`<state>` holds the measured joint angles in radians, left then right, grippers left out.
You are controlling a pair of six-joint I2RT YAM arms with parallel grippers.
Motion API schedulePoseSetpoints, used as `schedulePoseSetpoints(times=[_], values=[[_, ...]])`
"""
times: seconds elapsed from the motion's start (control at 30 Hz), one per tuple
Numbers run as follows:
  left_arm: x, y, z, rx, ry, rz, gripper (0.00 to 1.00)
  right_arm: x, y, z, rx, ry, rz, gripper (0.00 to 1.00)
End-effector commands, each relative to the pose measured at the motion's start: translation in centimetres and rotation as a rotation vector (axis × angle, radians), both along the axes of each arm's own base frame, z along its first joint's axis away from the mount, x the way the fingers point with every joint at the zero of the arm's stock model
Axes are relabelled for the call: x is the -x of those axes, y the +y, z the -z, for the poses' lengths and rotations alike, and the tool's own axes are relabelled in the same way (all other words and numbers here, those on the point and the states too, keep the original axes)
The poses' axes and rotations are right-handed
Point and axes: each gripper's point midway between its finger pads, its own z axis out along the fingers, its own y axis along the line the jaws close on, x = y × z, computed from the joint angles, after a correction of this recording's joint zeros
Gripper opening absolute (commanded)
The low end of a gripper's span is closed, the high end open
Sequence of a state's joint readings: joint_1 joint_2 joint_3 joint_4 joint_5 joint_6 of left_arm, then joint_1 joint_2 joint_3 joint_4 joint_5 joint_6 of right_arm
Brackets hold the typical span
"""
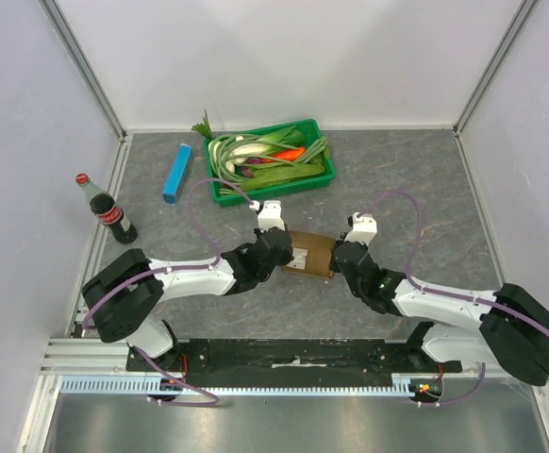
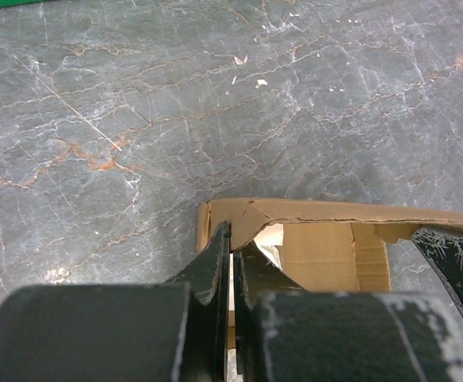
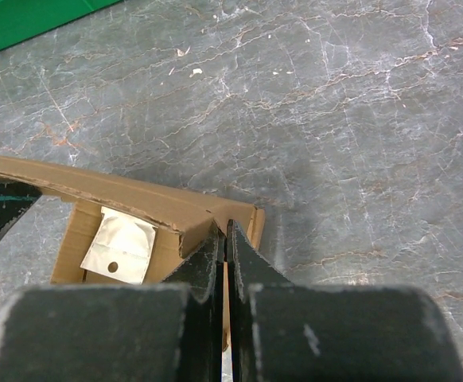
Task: Fold the paper box
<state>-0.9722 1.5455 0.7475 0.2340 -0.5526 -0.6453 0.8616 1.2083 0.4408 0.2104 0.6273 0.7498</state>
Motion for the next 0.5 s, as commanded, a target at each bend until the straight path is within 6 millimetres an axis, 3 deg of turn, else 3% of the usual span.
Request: schedulePoseSetpoints(times=[0.0, 0.47], values=[[0.5, 2.1, 1.4, -0.036, 0.0, -0.098, 0.02, 0.0, -1.4, -1.0, -0.019, -0.087, 0.071, 0.0], [3.6, 3.0, 4.3, -0.09, 0.004, -0.106, 0.02, 2.5, -1.7, 1.3, 0.005, -0.076, 0.038, 0.0]])
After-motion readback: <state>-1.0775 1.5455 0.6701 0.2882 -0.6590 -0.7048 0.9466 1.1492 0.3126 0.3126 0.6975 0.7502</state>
